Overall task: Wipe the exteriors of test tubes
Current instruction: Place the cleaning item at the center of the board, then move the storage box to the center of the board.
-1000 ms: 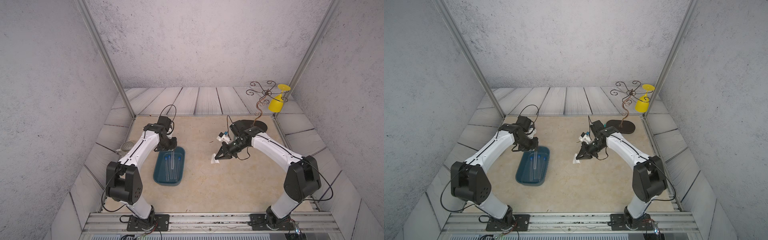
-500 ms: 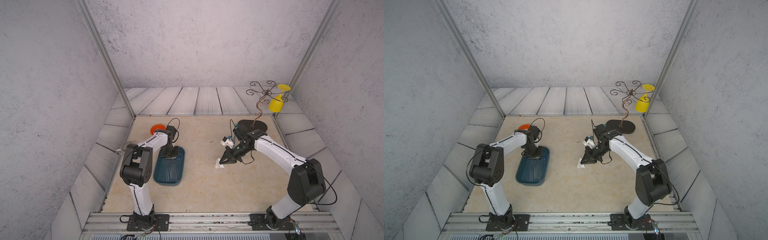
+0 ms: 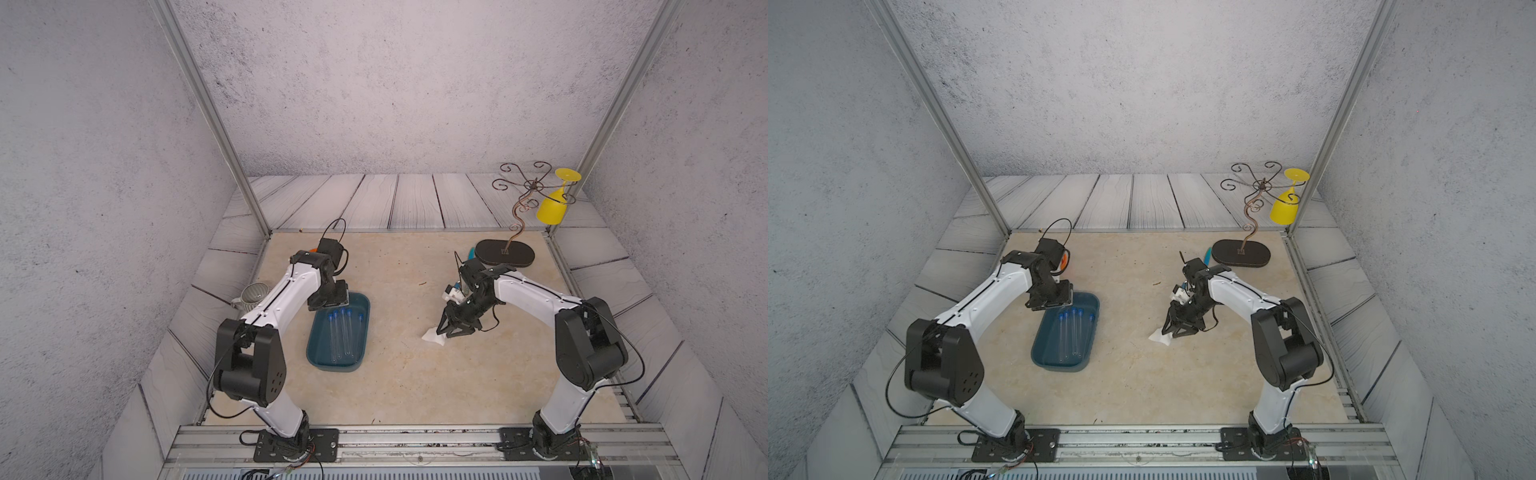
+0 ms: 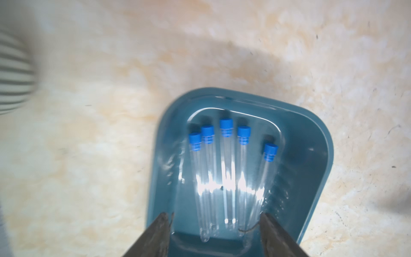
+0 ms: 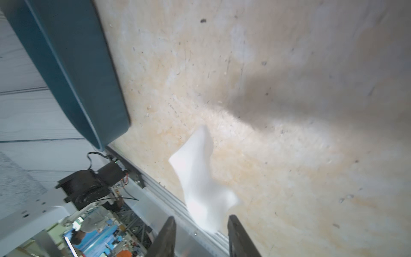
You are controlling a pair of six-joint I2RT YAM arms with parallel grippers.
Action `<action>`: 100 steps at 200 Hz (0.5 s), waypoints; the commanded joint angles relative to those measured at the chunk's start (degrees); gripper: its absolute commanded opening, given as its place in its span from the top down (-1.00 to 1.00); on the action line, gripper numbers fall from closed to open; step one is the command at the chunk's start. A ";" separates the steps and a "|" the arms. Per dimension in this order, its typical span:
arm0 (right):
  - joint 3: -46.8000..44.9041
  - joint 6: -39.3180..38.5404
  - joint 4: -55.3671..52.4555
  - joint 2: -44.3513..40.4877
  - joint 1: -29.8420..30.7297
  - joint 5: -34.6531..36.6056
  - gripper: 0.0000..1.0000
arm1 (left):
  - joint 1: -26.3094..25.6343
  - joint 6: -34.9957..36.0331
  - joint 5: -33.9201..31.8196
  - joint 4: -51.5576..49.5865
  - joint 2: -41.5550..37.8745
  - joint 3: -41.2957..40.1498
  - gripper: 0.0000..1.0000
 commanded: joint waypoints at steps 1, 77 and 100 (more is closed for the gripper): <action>1.57 -0.40 -1.24 2.99 -0.42 3.04 -0.03 | 2.50 -1.94 -4.79 -3.79 0.22 -1.93 -0.34; 0.28 -1.36 -1.93 2.27 -1.35 4.12 -0.28 | 6.59 1.94 7.48 8.12 0.98 -12.02 -0.83; 0.23 -1.27 -1.86 2.22 -1.32 4.21 -0.29 | 6.44 0.59 13.94 12.38 0.97 -14.49 -0.83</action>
